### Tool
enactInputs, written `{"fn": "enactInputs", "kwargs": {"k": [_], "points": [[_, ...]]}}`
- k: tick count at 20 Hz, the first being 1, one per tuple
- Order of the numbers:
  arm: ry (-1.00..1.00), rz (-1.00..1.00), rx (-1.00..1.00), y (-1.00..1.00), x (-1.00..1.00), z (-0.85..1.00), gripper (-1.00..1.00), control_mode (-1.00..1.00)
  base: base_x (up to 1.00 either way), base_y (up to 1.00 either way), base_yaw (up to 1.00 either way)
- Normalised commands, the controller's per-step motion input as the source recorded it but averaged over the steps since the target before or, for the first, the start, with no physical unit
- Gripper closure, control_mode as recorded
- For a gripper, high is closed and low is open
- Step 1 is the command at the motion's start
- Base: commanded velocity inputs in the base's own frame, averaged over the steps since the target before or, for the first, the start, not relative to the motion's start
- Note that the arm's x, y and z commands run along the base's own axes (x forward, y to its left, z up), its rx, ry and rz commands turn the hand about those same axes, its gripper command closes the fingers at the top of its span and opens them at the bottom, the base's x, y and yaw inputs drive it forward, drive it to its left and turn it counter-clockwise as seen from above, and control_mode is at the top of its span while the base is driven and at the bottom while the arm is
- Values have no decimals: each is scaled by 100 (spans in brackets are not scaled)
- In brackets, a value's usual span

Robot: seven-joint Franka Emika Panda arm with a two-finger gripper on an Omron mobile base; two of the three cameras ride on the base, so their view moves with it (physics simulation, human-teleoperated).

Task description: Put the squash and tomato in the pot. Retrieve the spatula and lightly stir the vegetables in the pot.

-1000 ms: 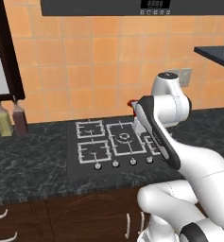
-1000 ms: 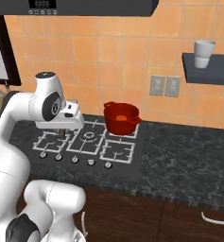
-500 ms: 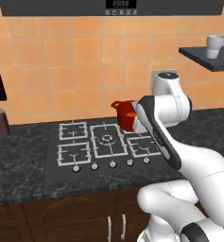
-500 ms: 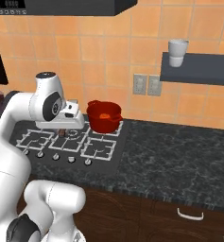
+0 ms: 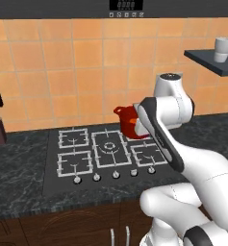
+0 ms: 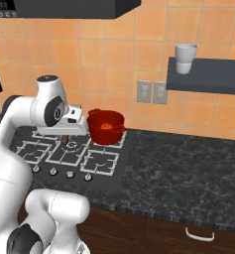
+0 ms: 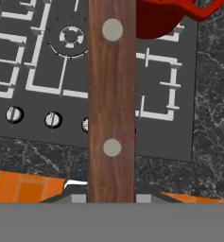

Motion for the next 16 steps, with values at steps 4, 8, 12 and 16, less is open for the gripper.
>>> {"fn": "enactInputs", "kwargs": {"k": [4, 8, 12, 16], "points": [[0, 0, 1, -1, 11, 0, 100, -100, 0, 0, 0], [6, 1, 2, -15, 47, 0, 100, -100, 0, 0, 0], [9, 1, 2, -23, 72, 0, 100, -100, 0, 0, 0], [9, -3, -2, -24, 97, 0, 100, -100, 0, 0, 0]]}}
